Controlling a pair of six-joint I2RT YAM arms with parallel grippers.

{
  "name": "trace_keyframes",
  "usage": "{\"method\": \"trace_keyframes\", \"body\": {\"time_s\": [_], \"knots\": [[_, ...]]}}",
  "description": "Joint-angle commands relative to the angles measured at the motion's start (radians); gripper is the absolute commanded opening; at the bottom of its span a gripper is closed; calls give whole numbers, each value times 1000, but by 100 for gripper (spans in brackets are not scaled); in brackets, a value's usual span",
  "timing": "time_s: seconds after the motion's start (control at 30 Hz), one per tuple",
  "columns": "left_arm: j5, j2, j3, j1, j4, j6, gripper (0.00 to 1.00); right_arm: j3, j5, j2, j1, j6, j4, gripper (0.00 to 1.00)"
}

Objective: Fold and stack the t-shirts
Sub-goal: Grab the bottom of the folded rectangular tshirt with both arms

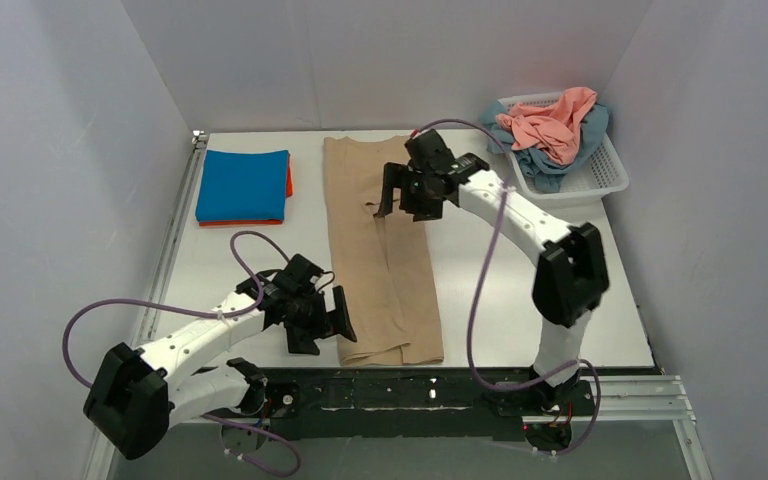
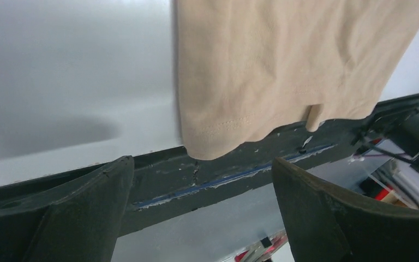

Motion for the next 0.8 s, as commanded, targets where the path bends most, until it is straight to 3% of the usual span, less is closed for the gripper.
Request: {"method": "trace_keyframes", "body": {"time_s": [0.0, 0.13, 0.33, 0.6, 0.77], "knots": [[58, 74, -28, -76, -49, -14, 94, -305, -60, -246, 6, 16, 155, 95], [49, 115, -37, -99, -53, -14, 79, -569, -79, -425, 7, 52, 156, 94], [47, 159, -63, -120, -48, -18, 69, -876, -124, -621, 15, 103, 139, 92], [20, 205, -47, -140, -8, -30, 55, -1078, -208, -748, 68, 216, 162, 86], [26, 252, -29, -140, 10, -22, 35, -1121, -252, -754, 101, 225, 136, 78]]}}
